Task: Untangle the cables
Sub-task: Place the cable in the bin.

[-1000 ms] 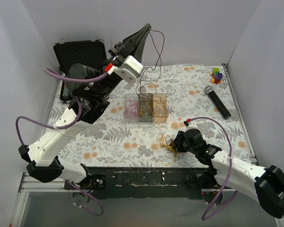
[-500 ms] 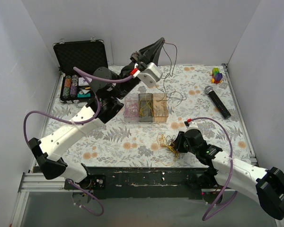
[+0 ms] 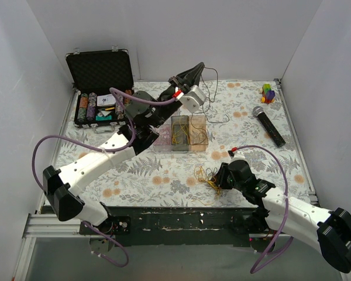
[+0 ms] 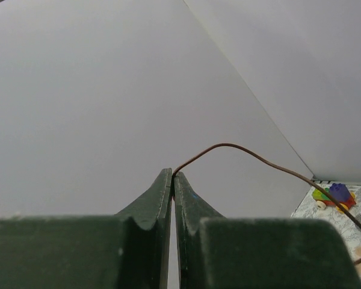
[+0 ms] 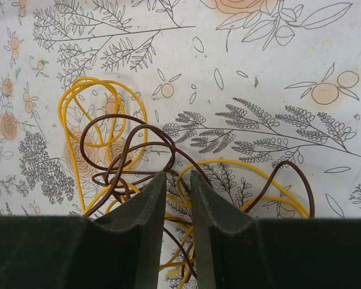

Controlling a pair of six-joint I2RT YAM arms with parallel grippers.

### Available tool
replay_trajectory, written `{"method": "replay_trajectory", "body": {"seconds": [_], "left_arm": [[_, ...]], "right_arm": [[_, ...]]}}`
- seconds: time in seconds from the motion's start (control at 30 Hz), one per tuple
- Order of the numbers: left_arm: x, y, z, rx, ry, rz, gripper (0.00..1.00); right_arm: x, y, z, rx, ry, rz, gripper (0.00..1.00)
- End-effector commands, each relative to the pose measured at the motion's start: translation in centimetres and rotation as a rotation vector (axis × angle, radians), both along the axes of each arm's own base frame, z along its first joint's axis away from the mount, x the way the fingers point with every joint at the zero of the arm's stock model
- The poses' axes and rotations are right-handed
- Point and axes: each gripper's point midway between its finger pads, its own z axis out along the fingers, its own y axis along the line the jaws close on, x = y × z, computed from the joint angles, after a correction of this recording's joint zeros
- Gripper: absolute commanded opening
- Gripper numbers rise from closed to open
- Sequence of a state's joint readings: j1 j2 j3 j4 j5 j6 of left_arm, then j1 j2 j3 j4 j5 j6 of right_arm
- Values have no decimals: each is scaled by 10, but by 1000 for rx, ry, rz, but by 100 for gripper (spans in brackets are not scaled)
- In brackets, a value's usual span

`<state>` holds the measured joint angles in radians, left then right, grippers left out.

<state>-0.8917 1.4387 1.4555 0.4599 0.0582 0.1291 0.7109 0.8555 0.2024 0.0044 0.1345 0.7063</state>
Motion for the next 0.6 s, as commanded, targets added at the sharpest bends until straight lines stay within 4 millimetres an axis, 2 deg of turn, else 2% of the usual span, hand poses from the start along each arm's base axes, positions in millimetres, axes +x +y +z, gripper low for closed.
{"method": "replay_trajectory", "body": {"seconds": [0.0,0.17,0.57], "left_arm": [[14,4,-8,-33,22,22,0],[29,6,-18,-34,48,33,0],[60,11,-58,3,99,72,0]], "right_arm": [[-10,-16,-14,-86,48,-7,31],[-10,-17,-15,-84,44,-8,31],[-8,-18,-13,-82,35,-19,30]]}}
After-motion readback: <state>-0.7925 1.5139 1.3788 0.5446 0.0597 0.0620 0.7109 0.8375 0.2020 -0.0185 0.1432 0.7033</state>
